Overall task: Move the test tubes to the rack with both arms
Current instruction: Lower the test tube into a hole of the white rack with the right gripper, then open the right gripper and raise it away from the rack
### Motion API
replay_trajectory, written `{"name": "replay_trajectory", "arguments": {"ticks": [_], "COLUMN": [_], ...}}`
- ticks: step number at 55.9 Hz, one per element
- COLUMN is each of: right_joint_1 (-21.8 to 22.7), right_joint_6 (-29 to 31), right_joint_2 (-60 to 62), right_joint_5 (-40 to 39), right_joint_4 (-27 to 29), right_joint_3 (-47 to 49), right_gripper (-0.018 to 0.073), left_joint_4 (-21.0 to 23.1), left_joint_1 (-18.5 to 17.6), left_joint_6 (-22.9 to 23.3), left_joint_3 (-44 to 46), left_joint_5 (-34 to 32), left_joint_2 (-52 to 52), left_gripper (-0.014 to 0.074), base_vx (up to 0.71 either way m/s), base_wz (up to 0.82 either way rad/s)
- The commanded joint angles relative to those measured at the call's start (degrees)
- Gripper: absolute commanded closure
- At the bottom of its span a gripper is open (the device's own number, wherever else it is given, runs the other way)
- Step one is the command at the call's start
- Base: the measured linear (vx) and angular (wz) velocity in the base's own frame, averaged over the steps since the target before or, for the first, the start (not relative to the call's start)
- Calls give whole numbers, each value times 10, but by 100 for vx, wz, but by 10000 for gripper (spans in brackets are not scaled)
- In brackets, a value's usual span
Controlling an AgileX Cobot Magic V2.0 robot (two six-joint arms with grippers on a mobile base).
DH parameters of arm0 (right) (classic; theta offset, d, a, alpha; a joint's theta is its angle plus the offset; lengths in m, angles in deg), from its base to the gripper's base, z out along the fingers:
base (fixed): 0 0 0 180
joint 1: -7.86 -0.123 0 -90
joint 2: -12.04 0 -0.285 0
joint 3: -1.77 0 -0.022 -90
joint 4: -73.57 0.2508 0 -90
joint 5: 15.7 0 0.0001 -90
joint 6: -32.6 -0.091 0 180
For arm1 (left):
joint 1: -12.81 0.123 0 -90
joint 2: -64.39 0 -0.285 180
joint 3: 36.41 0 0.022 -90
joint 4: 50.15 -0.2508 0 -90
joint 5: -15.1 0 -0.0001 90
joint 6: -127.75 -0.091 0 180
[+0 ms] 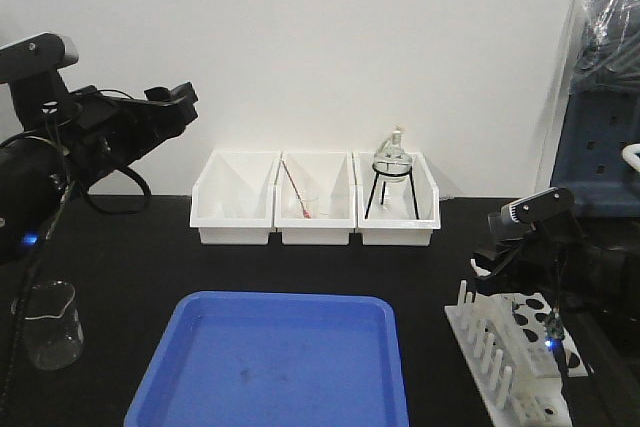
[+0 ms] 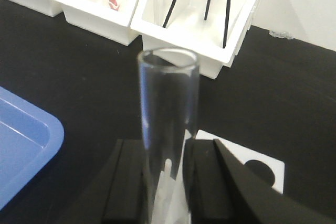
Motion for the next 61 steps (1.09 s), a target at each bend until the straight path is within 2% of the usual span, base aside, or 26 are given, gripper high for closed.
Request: {"name": "replay_trajectory", "arguments": {"ticks": [1,6,10,30,55,59,61], "right_joint_1": [1,1,1,2,16,16,16], "right_joint_6": [-9,-30,-29,-29,-29,-52,-95], "right_joint_2": [40,40,40,48,203,225,254], "right_joint_5": [24,20,18,17,2,9,20], "right_joint_4": [45,45,45,45,45,45,43], "right_joint_3": [16,16,16,16,16,15,14], "right_gripper": [199,130,109,134,134,134,134], "left_joint_4": [-1,-1,-1,-1,-1,-1,-1], "left_joint_1": [2,2,2,2,2,2,2], "left_joint_6": [-1,-1,-1,-1,-1,-1,-1], "left_joint_3": [19,19,19,19,19,19,19], "left_joint_5": [-58,-64,-67,-67,-57,-56,-50], "left_joint_2": [-26,-26,-26,-26,-26,-26,-26], "left_gripper": [8,8,8,8,8,8,8], "base_vx": [0,0,0,0,0,0,0], "base_wz": [0,0,0,0,0,0,0]}}
